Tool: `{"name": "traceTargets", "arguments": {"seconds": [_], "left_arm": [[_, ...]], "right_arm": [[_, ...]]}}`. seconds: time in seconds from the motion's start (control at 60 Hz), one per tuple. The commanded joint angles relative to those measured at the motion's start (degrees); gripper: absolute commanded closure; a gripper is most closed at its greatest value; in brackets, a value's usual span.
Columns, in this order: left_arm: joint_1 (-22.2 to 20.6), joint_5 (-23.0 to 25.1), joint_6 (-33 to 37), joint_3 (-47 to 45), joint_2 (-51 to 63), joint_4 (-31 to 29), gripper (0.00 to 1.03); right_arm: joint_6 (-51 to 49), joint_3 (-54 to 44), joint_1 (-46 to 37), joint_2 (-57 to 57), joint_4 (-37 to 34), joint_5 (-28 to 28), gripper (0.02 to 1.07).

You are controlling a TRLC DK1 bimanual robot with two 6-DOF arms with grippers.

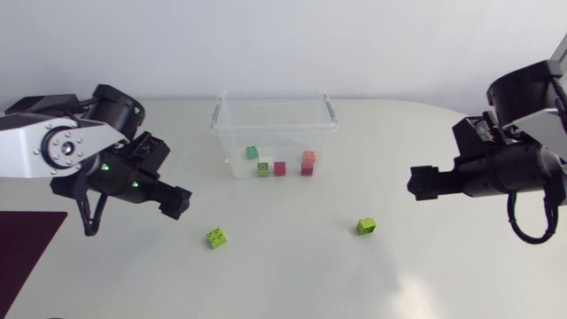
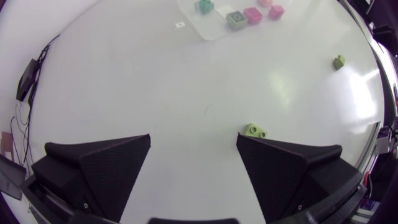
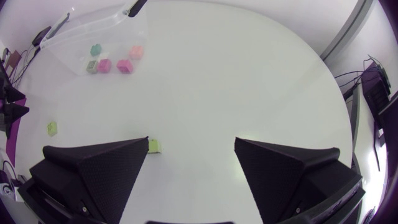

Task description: Place the duplo bricks in the container

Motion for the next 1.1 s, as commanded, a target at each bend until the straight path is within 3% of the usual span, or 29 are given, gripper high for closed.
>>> {"name": "traceTargets", "arguments": {"seconds": [0.0,0.283,0.483,0.75,0.833,1.083], "left_arm": [[-1.87,0.40,2.38,1.57,3.33,-1.22,0.07],[-8.02,0.40,8.53,3.16,10.28,-1.83,0.07],[-10.66,0.49,13.71,3.33,14.23,-1.22,0.12],[-12.15,0.75,15.47,2.98,19.77,1.51,0.18],[-11.71,1.72,16.35,3.16,20.56,2.12,0.23],[-11.01,6.90,18.81,3.68,21.53,2.12,0.56]], "right_arm": [[-0.58,1.74,1.35,2.79,-1.39,-0.53,0.07],[-3.56,1.12,3.10,9.12,1.07,-5.45,0.07],[-5.15,1.39,5.83,14.74,1.86,-5.89,0.07],[-4.71,3.50,9.08,22.74,5.20,-4.14,0.07],[-4.71,4.37,10.05,24.76,5.99,-3.35,0.07],[-4.27,4.99,11.28,28.72,8.37,-2.11,0.07]]}}
